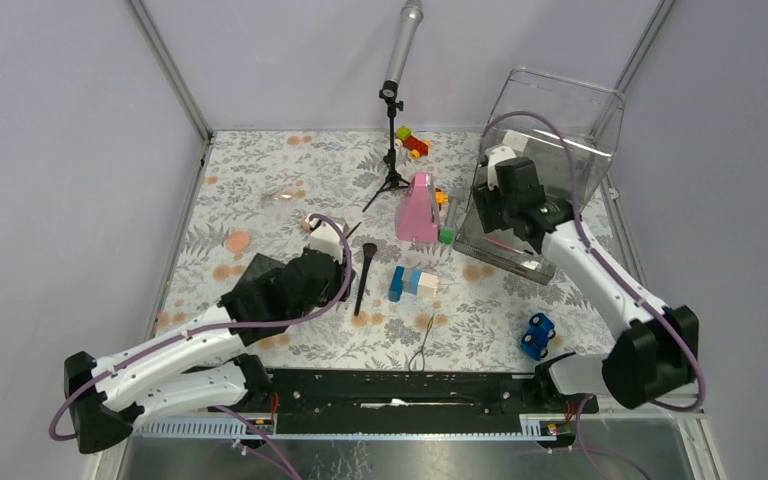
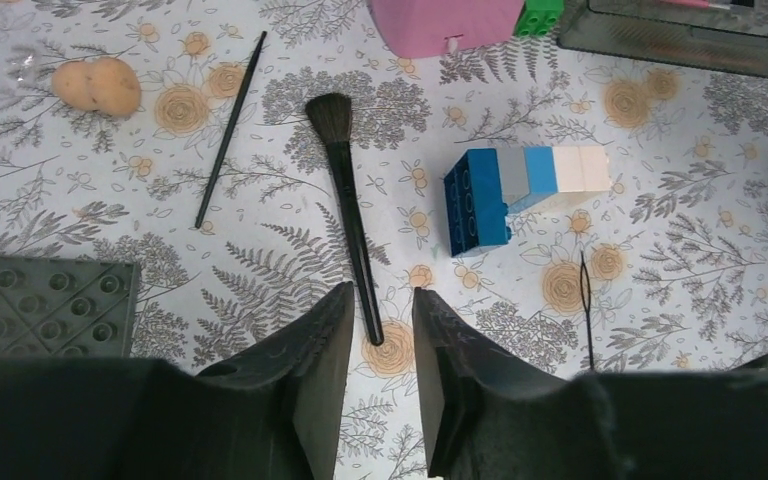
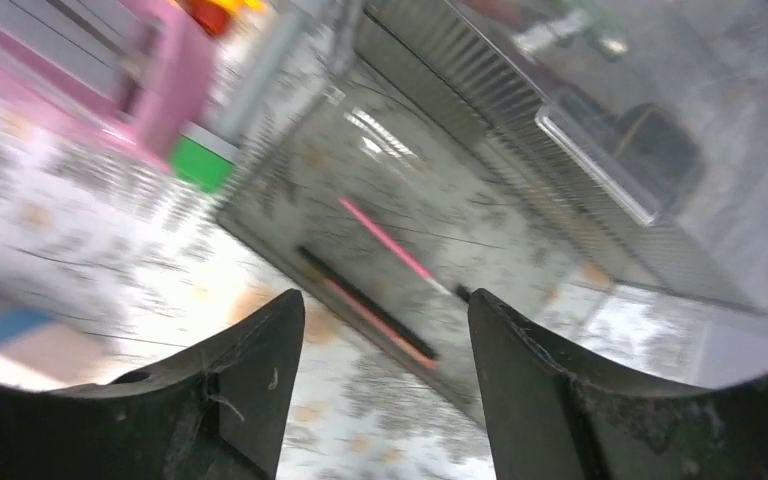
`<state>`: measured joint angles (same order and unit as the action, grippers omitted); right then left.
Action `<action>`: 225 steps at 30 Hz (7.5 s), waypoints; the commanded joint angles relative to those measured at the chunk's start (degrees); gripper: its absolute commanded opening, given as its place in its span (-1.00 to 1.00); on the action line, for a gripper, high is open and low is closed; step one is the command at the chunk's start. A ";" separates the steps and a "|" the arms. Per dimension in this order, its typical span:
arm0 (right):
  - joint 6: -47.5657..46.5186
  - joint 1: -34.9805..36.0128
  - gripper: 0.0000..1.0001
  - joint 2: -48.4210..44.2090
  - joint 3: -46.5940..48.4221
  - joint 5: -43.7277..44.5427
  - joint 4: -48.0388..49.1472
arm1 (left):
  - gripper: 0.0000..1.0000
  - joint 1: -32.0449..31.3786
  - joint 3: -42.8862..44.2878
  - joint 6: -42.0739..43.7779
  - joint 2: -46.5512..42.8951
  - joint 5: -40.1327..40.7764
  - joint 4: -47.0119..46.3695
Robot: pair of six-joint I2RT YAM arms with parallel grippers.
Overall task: Organize the makeup
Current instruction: Place the makeup in the drawer, then pick up the makeup brush from the center of the board, then place the makeup brush in the drawer, then pick up the makeup tool from the center of the board.
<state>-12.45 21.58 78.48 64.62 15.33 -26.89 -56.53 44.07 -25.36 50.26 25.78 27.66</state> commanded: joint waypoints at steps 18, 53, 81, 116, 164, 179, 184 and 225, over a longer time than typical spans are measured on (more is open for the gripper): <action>59.80 38.69 0.45 14.83 10.36 8.68 8.74 | -0.12 18.73 4.74 10.03 -4.23 0.94 5.99; 62.37 37.50 -0.43 45.43 27.79 9.01 -3.80 | 0.00 19.00 -2.40 9.19 -10.27 -1.22 -0.85; -1.68 28.11 -1.00 0.04 3.08 6.74 2.10 | 0.01 19.62 -3.52 9.70 -13.42 3.03 -2.17; -44.21 -3.67 -0.13 2.56 -9.53 -9.85 4.96 | 0.13 19.80 -3.80 10.25 -13.11 -0.59 -2.92; -3.52 29.42 0.83 57.13 60.85 -23.80 4.47 | 0.94 20.51 -3.02 6.91 -21.36 15.20 -0.63; -6.98 26.89 0.83 72.43 77.67 -33.83 0.95 | 0.94 20.58 -3.47 7.57 -21.69 13.73 -1.38; -5.20 26.93 0.76 76.06 80.21 -33.28 1.73 | 0.95 20.59 -3.51 7.70 -21.71 13.68 -1.47; 17.61 25.27 -0.44 -6.95 -17.02 -0.46 37.49 | 0.96 20.84 -3.82 7.96 -21.44 12.13 -1.93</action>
<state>-1.56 48.21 81.89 56.27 2.48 11.97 -36.10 40.64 -17.98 28.93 38.76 28.60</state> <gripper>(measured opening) 0.316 0.975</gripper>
